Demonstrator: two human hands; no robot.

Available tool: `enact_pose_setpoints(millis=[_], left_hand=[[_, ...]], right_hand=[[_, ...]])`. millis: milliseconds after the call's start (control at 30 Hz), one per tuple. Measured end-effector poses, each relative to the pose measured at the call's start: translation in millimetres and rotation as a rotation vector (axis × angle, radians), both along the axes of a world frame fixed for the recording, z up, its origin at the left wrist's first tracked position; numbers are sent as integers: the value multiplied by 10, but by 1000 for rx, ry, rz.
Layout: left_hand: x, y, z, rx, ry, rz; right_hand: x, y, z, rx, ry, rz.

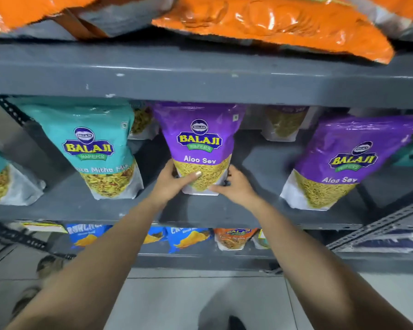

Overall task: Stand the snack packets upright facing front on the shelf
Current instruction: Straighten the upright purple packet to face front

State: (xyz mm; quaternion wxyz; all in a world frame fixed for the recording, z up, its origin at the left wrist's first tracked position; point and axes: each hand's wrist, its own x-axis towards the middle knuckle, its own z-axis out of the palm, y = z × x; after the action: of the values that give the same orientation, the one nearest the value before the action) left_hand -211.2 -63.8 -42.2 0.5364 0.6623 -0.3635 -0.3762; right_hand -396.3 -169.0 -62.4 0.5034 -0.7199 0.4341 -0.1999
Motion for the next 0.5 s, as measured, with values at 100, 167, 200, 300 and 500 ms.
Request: enact_pose_setpoints(millis=[100,167,200,300,500], left_hand=[[-35,82,-4,31,-45,6],[-126,180,-30,46,-65,-14],[-161,224,-59,52,-69,-24],[-208,311,-100,63,-85,-49],[-235,383,-67,74,-119,-45]], right_hand=[[-92,158,-36,-49,-25,-42],[-218,298,-60,-68,-52,-60],[-275,370,-63,-75,-61,-73],[-368,539,-60,-90,-88,-105],[-396,666,-50,-73,-92,-125]])
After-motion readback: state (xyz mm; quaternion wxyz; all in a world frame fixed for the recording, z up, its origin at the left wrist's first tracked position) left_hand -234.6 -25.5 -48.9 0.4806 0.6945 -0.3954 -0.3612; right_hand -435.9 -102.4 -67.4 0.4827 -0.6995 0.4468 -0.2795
